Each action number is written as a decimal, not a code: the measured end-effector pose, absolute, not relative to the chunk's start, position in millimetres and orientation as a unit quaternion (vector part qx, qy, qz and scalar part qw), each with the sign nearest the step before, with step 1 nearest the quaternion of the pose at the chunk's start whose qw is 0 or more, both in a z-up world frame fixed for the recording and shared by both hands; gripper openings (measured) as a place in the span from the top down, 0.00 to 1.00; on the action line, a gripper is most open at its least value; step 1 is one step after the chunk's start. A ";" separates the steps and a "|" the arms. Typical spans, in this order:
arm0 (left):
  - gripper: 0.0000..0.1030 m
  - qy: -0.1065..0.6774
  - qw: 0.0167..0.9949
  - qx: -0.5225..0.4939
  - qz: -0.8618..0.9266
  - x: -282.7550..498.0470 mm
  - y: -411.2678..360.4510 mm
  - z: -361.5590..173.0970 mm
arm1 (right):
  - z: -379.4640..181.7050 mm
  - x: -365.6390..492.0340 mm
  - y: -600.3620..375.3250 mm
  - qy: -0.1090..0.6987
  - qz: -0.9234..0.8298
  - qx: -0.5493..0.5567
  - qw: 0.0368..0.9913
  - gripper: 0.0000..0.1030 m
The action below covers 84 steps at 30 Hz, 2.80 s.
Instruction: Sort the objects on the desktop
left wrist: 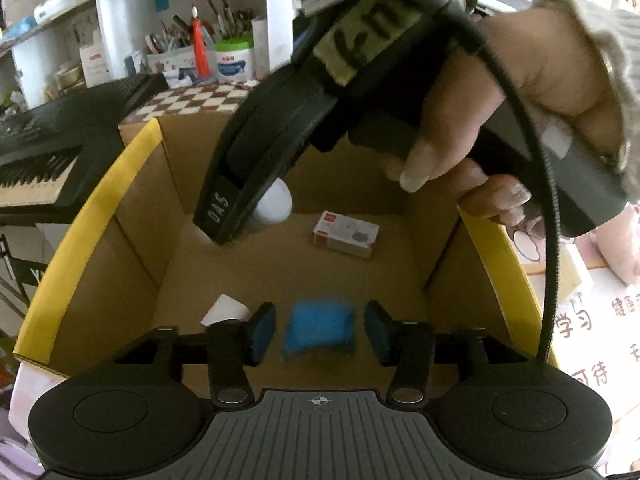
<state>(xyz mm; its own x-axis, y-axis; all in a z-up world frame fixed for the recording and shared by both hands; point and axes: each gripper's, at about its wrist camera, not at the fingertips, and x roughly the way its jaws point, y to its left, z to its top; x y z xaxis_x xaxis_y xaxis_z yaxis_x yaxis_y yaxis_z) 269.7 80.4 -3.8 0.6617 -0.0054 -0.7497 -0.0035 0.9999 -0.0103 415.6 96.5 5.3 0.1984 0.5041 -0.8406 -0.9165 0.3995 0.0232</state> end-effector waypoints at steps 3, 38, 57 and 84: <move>0.34 0.396 0.918 -0.011 0.011 265.2 83.0 1.0 | 4.9 415.4 96.2 0.402 0.486 -0.255 0.733 0.71; 0.22 0.282 0.958 -0.009 0.059 163.4 96.5 56.7 | 72.4 338.9 -20.2 0.318 0.352 -0.091 0.876 0.48; 0.22 0.275 0.959 -0.018 0.061 89.7 97.5 61.5 | 76.2 230.2 -60.2 0.297 0.309 -0.052 0.902 0.48; 0.22 0.294 0.952 -0.037 0.079 14.5 86.8 39.5 | 27.6 84.3 -87.5 0.290 0.227 -0.016 0.929 0.49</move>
<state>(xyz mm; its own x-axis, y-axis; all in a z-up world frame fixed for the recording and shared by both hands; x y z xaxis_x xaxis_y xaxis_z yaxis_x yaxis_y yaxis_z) 14.5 86.8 39.5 0.8142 0.1282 -0.5663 -0.1718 0.9848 -0.0241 84.3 -87.5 27.6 0.7283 0.4134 -0.5465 -0.4317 0.8962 0.1025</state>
